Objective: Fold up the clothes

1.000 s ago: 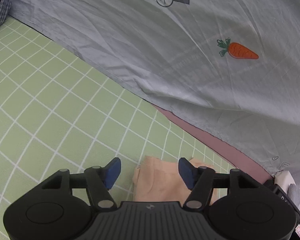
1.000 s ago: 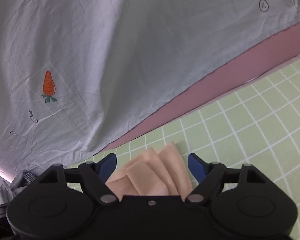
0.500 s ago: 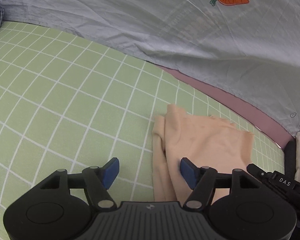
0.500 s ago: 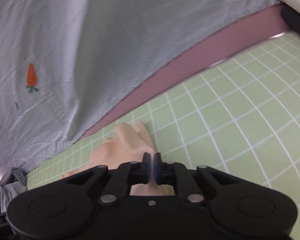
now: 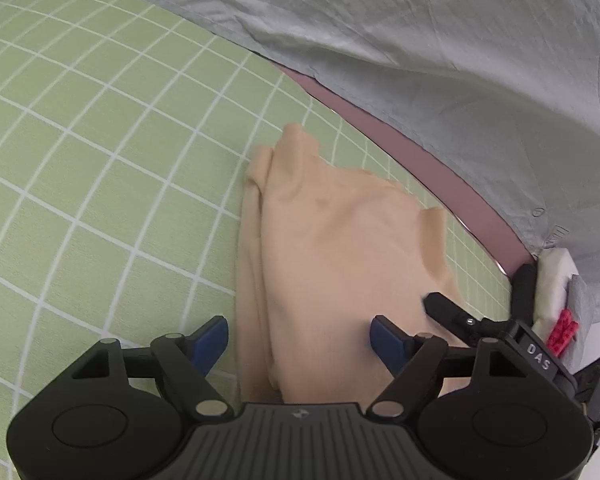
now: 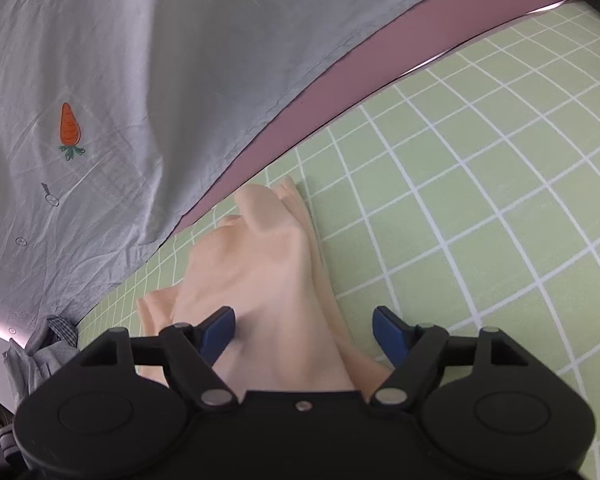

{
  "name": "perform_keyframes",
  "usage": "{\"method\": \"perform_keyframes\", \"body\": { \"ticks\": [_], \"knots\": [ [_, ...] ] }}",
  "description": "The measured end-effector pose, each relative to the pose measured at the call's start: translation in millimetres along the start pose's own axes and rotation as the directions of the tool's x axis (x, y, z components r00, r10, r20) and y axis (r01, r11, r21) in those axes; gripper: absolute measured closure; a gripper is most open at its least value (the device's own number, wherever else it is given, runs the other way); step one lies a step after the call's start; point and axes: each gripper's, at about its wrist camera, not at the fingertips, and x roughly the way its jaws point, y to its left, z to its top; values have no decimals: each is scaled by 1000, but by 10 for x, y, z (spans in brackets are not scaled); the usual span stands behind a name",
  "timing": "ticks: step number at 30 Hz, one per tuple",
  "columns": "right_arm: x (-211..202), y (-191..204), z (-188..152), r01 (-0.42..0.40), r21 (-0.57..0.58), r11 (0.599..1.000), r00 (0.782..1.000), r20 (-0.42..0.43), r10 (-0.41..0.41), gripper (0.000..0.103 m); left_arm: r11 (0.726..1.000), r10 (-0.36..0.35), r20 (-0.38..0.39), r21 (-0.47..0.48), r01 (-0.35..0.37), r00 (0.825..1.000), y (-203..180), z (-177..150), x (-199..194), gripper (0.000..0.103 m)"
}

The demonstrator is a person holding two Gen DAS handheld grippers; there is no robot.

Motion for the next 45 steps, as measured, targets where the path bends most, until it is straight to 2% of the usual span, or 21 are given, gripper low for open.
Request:
{"method": "perform_keyframes", "body": {
  "ticks": [1, 2, 3, 4, 5, 6, 7, 11, 15, 23, 28, 35, 38, 45],
  "knots": [
    [4, 2, -30, -22, 11, 1000, 1000, -10, 22, 30, 1000, -27, -7, -2, 27, 1000, -14, -18, 15, 29],
    [7, 5, -69, -40, 24, 999, 999, -20, 41, 39, 999, -41, -7, 6, 41, 999, -36, -40, 28, 35],
    [11, 13, -109, -53, 29, 998, 998, -30, 54, 49, 999, -34, -14, 17, 35, 999, -65, -74, 40, 49],
    [-3, 26, -153, -62, 25, 998, 997, -38, 63, 55, 999, -26, -22, 28, 27, 999, -95, -109, 51, 56],
    [-44, 35, -203, -76, 26, 997, 996, -45, 77, 67, 999, -18, -30, 46, 19, 999, -136, -162, -1, 62],
    [-102, 46, -262, -87, 24, 996, 995, -49, 89, 69, 998, -10, -37, 65, 13, 999, -177, -215, -58, 70],
    [-183, 58, -334, -97, 19, 995, 994, -53, 98, 70, 997, -2, -44, 83, 6, 999, -219, -269, -115, 74],
    [-664, 33, -743, -104, 14, 994, 993, -56, 105, 73, 983, 60, -77, 179, -46, 995, -324, -750, -422, 76],
    [-1231, -214, -1156, -140, 134, 981, 989, -21, 144, 74, 973, 81, -89, 223, -59, 993, -374, -1336, -729, 76],
    [-2184, -589, -1426, -177, 150, 973, 984, 55, 170, 74, 961, 62, -59, 273, -44, 996, -675, -2222, -1029, 76],
    [-2550, -850, -1517, -160, 130, 979, 987, 44, 155, 74, 964, 43, -70, 265, -23, 997, -785, -2681, -1009, 76],
    [-2893, -1082, -1749, -135, 166, 977, 989, 76, 123, 74, 957, 9, -99, 289, 21, 995, -889, -2864, -988, 76],
    [-2993, -1107, -1822, -104, 160, 982, 992, 85, 91, 74, 958, -23, -135, 280, 60, 991, -931, -2906, -931, 76],
    [-3427, -1324, -1837, -36, 221, 975, 991, 136, 6, 74, 932, -76, -193, 334, 138, 978, -1356, -3045, -800, 76]
  ]
}}
